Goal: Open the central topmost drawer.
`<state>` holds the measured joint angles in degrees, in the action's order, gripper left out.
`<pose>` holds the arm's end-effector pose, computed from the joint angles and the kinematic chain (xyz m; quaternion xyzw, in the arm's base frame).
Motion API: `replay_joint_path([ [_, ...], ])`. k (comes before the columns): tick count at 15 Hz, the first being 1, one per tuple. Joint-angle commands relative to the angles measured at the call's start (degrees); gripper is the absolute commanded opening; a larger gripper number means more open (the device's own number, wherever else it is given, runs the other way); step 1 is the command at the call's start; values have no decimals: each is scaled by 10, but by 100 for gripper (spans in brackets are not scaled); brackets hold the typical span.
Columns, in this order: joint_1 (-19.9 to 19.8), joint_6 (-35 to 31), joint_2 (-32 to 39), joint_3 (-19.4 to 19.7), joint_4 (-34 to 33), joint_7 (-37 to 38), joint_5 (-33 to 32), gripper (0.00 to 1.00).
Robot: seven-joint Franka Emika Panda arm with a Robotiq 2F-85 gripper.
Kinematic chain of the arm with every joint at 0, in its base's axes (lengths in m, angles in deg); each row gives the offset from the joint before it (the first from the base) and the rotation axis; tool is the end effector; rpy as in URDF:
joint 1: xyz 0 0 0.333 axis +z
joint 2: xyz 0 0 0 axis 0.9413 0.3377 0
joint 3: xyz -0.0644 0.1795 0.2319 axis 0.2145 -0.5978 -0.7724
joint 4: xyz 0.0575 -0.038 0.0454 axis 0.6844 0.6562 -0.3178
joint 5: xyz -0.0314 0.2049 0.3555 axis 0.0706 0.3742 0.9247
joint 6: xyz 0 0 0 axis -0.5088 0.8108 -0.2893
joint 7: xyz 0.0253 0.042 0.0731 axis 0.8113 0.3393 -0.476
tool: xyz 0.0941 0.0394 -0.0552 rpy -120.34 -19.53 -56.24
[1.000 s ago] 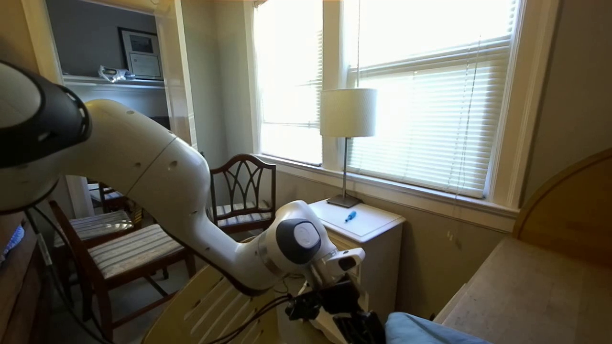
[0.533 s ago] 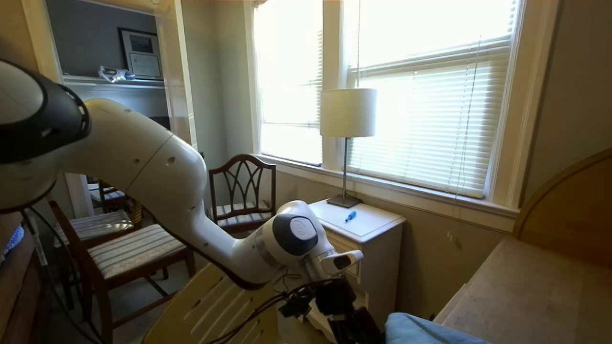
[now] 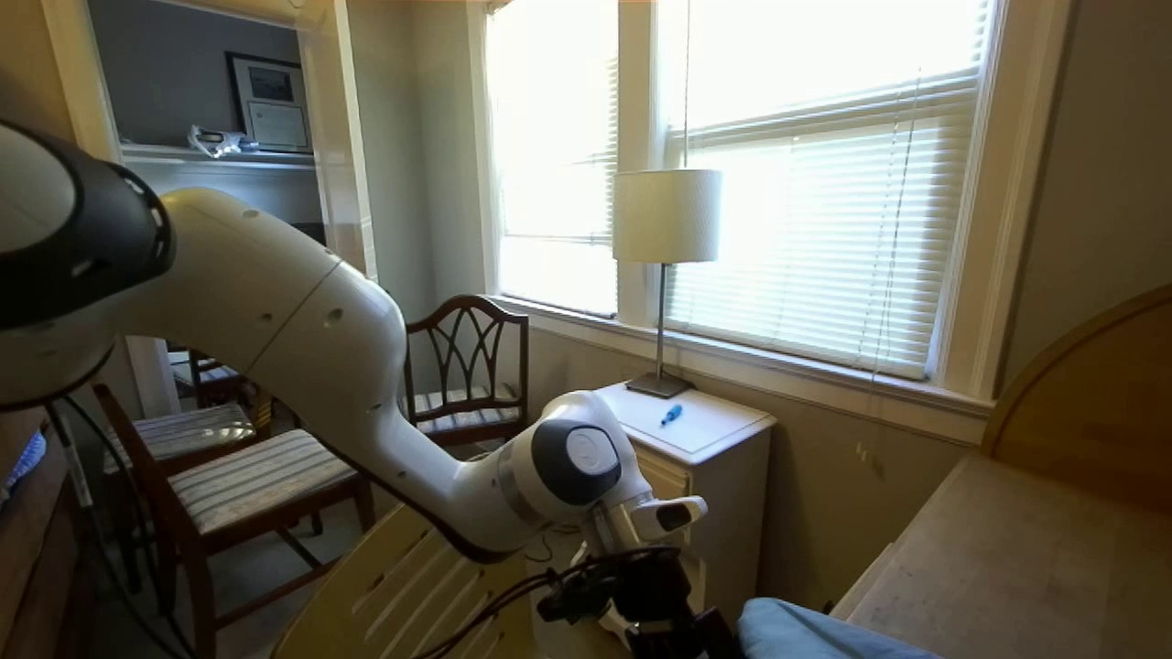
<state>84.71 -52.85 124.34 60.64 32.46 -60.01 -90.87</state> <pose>0.7294 -0.0856 -0.0342 0.9233 -0.0520 0.0054 0.3806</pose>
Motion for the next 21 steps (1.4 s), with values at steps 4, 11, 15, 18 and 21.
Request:
replay_joint_path([
  [4,-10,-6,6,-14,-34,-65,-10,96],
  [11,-26,5,3,-50,-36,-62,-42,100],
  [15,-40,8,5,-67,-38,-65,-60,100],
  [18,-50,6,6,-77,-38,-66,-66,100],
  [21,-58,1,5,-87,-33,-64,-64,100],
])
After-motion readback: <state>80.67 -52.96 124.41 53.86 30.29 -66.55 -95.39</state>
